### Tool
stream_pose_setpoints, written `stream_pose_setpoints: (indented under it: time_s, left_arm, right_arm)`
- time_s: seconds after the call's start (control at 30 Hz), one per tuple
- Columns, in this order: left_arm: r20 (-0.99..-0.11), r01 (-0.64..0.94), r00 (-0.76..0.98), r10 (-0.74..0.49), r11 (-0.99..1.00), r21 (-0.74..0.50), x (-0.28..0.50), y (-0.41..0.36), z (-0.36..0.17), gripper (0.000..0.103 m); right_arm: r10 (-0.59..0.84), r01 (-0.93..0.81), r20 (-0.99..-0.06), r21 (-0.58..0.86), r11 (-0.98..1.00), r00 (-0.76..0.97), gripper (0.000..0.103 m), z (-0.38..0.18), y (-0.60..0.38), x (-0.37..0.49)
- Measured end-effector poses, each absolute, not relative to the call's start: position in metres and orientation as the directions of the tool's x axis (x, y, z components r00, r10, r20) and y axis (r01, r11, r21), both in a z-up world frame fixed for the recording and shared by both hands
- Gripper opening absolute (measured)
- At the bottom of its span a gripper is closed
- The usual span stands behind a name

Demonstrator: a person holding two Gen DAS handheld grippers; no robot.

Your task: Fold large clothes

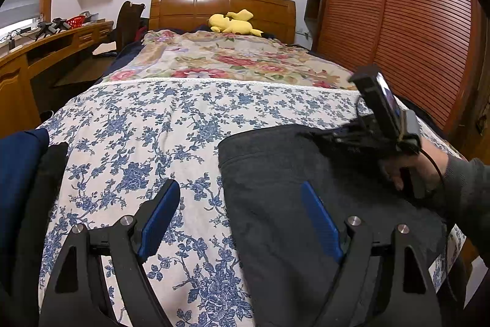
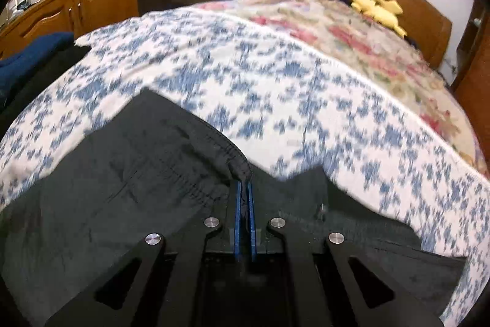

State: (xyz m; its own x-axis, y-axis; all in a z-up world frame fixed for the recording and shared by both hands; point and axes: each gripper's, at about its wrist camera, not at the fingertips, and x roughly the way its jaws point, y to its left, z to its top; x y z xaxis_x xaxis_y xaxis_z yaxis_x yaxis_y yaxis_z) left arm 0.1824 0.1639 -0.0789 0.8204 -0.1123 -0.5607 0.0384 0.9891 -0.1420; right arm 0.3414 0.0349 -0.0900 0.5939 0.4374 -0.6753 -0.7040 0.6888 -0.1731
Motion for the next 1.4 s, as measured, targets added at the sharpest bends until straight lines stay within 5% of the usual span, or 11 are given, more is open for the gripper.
stream_pose_setpoints:
  time_s: [0.27, 0.47, 0.93, 1.33, 1.4]
  left_arm:
    - [-0.562, 0.064, 0.817, -0.132, 0.988, -0.139, 0.187, 0.153, -0.079, 0.082]
    - [-0.558, 0.103, 0.813, -0.166, 0.984, -0.142, 0.193, 0.132, -0.076, 0.082]
    - [-0.576, 0.212, 0.776, -0.258, 0.966, -0.147, 0.21, 0.072, -0.085, 0.082]
    - [-0.61, 0.241, 0.745, -0.269, 0.962, -0.13, 0.219, 0.053, -0.099, 0.082]
    - [-0.613, 0.242, 0.742, -0.271, 0.961, -0.131, 0.219, 0.052, -0.1, 0.082]
  right_arm:
    - [0.435, -0.686, -0.683, -0.134, 0.715, 0.587, 0.008, -0.095, 0.039, 0.356]
    - [0.424, -0.624, -0.621, -0.138, 0.769, 0.659, 0.044, -0.058, -0.018, 0.349]
    - [0.138, -0.289, -0.711, -0.095, 0.953, 0.689, 0.045, -0.097, -0.216, 0.394]
    - [0.255, -0.3, -0.775, 0.088, 0.95, 0.578, 0.045, -0.134, -0.235, 0.438]
    - [0.274, -0.322, -0.779, 0.098, 0.942, 0.565, 0.033, -0.136, -0.232, 0.437]
